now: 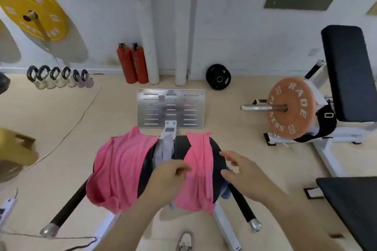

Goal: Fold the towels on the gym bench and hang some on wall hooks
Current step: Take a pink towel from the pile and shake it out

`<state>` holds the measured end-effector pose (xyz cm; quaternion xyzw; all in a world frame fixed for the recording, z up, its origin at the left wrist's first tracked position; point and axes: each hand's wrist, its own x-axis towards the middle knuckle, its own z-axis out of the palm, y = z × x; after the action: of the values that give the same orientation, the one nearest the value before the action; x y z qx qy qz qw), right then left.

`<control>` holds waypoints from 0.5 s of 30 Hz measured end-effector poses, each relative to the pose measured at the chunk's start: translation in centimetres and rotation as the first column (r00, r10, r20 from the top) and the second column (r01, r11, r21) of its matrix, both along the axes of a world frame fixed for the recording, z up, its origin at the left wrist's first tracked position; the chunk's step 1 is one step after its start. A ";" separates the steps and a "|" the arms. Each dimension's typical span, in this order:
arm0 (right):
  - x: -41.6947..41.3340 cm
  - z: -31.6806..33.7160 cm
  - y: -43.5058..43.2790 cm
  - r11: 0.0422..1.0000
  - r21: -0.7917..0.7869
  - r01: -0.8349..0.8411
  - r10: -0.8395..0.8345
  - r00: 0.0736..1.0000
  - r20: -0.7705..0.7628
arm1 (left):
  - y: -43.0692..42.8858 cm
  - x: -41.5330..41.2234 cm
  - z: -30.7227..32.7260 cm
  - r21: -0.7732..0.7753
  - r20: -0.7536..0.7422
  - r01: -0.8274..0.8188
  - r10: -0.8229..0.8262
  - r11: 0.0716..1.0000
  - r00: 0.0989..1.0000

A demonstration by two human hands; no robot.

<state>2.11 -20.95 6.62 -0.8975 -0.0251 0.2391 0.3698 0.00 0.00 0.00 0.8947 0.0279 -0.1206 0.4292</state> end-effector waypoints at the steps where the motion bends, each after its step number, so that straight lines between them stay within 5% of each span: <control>1: 0.9 -1.0 -0.2 1.000 0.005 -0.003 0.003 1.000 -0.029 | -1.1 0.9 -1.0 0.027 -0.023 0.028 -0.027 0.999 0.999; 7: 4.6 -8.3 -2.0 0.994 0.112 0.001 0.023 0.977 -0.211 | -7.2 4.5 -6.1 0.121 -0.158 -0.142 0.160 0.982 0.974; 12: 5.9 -13.9 -3.2 0.993 0.066 -0.098 0.109 0.978 -0.176 | -11.7 5.5 -7.8 0.077 -0.195 -0.502 0.507 0.861 0.839; 15: 6.1 -15.1 -3.6 0.979 0.200 -0.045 0.083 0.979 -0.186 | -13.4 5.8 -8.1 -0.030 -0.269 -0.630 0.601 0.776 0.753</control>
<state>8.19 -24.50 -8.46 -0.8280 -0.0414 0.3335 0.4488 5.78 -13.38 -8.10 0.7865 0.3663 -0.0832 0.4903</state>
